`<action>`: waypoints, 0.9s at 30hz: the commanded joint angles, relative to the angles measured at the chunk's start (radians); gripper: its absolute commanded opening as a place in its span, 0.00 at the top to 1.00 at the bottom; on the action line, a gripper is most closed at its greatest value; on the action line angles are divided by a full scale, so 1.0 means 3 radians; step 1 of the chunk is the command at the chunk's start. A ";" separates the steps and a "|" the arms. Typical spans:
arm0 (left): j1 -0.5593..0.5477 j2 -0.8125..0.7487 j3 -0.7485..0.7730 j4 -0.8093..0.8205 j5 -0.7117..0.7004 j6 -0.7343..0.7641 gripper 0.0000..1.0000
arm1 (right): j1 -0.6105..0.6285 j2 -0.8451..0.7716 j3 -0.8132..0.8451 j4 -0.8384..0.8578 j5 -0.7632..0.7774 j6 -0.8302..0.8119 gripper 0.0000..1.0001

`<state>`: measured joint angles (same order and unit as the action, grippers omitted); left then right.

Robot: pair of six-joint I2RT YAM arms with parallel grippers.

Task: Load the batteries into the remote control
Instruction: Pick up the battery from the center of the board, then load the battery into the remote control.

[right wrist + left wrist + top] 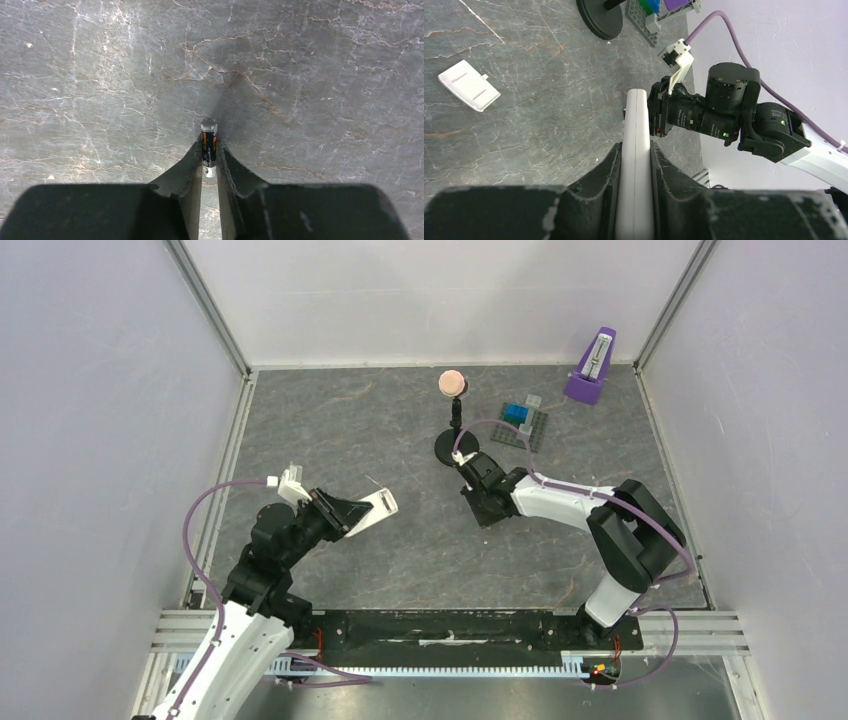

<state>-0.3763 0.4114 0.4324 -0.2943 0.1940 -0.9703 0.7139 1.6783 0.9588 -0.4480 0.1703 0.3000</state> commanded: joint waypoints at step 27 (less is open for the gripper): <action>0.0009 0.0868 -0.0379 0.2145 0.1452 -0.0361 0.98 | -0.0024 -0.1722 0.0203 0.0347 -0.1929 0.1672 0.94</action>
<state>-0.3763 0.6357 0.3351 0.2020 0.5808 -0.9821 0.6968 1.1893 0.9756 -0.4084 -0.3012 0.6292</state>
